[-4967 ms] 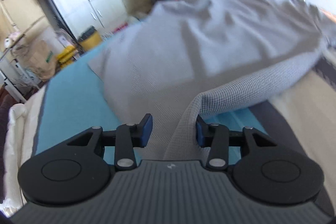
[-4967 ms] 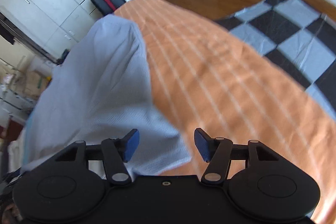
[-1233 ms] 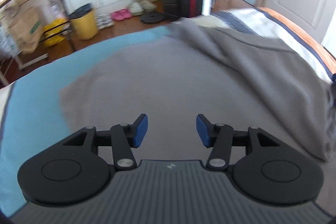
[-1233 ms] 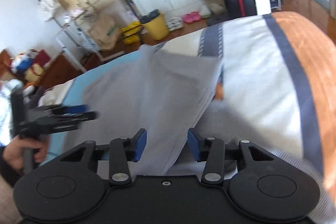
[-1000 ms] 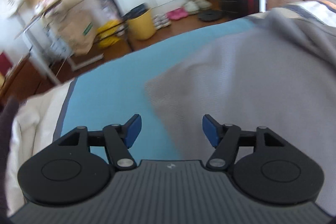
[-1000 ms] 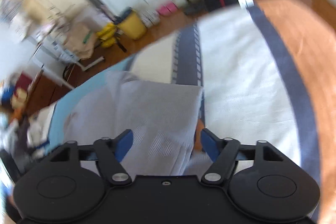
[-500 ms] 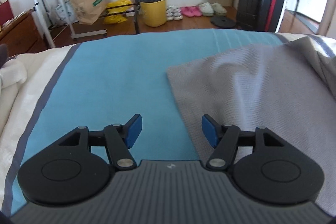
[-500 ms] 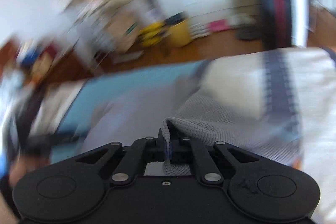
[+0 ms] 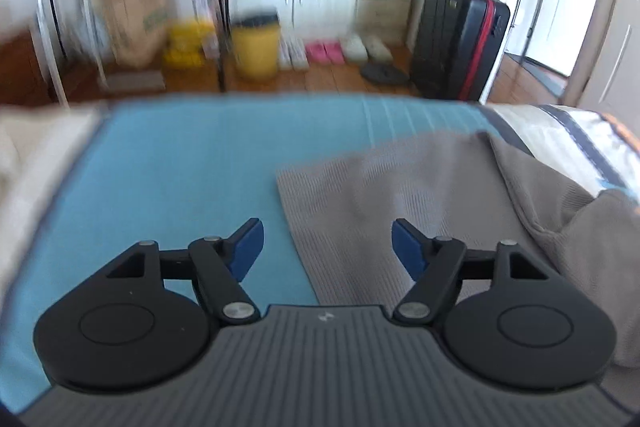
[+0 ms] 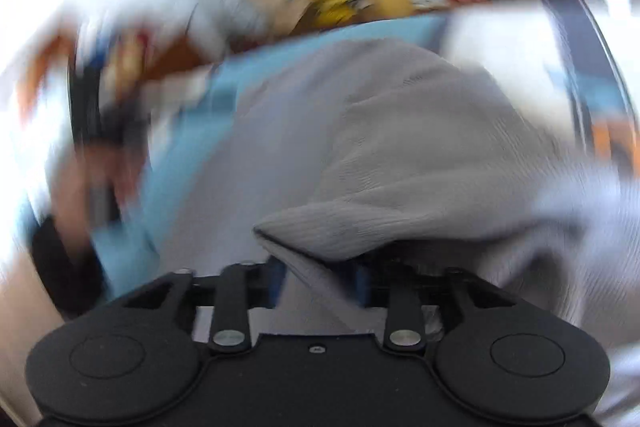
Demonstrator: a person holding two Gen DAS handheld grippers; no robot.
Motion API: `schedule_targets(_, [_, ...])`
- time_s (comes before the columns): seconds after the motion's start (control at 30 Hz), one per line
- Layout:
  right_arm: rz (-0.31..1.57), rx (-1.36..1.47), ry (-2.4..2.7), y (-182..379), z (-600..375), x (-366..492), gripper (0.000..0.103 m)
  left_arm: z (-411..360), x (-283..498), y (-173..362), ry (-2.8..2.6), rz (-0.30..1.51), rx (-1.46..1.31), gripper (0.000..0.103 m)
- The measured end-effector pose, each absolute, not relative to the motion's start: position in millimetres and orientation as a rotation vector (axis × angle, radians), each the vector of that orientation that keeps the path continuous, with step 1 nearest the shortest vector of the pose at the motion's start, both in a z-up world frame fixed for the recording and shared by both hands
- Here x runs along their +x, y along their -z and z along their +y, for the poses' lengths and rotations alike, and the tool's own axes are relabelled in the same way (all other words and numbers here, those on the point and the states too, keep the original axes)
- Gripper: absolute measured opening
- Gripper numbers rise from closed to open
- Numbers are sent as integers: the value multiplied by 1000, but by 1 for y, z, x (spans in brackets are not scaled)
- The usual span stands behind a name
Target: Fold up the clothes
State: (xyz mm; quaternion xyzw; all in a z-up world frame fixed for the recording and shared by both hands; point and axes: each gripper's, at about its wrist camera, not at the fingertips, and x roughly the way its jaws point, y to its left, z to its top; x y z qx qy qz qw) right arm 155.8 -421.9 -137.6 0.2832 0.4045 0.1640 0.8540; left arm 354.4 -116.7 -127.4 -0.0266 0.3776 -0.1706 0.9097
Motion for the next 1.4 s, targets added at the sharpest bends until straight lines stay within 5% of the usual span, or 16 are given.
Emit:
schedule_targets(0.13, [723, 928, -236, 162, -442, 145, 52, -107, 371, 140, 368, 851, -132, 70])
schedule_targets(0.23, [712, 774, -151, 142, -433, 147, 52, -111, 379, 151, 405, 864, -120, 72])
schedule_targets(0.33, [617, 637, -21, 124, -431, 140, 53, -113, 383, 171, 444, 864, -150, 97])
schedule_targets(0.5, [574, 605, 41, 126, -450, 140, 53, -134, 389, 178, 455, 816, -70, 103])
schedule_targets(0.53, [570, 607, 39, 129, -455, 145, 41, -137, 392, 179, 454, 812, -54, 103])
schedule_targets(0.57, [570, 588, 37, 132, -457, 150, 11, -137, 394, 179, 443, 805, -65, 103])
schedule_targets(0.6, [578, 550, 33, 134, -456, 156, 4, -135, 395, 181, 420, 788, -96, 103])
schedule_targets(0.63, [583, 507, 31, 135, -455, 161, 5, -130, 395, 183, 393, 769, -149, 99])
schedule_targets(0.7, [576, 387, 32, 129, -444, 158, 5, -125, 391, 186, 373, 729, -201, 73])
schedule_targets(0.77, [579, 305, 24, 121, -438, 157, 4, -131, 388, 182, 390, 715, -101, 4])
schedule_targets(1.0, [581, -170, 50, 36, -473, 223, 2, -107, 393, 138, 304, 654, -205, 4])
schedule_targets(1.13, [537, -97, 234, -25, -567, 296, 2, -107, 397, 134, 295, 614, -196, 4])
schedule_targets(1.23, [542, 53, 414, -41, -632, 336, 12, -110, 406, 153, 285, 674, -213, 5])
schedule_targets(1.33, [484, 255, 506, -42, -659, 324, 63, -109, 410, 163, 280, 726, -220, 7])
schedule_targets(1.4, [430, 356, 499, -34, -659, 299, 68, -105, 410, 163, 273, 737, -210, 13])
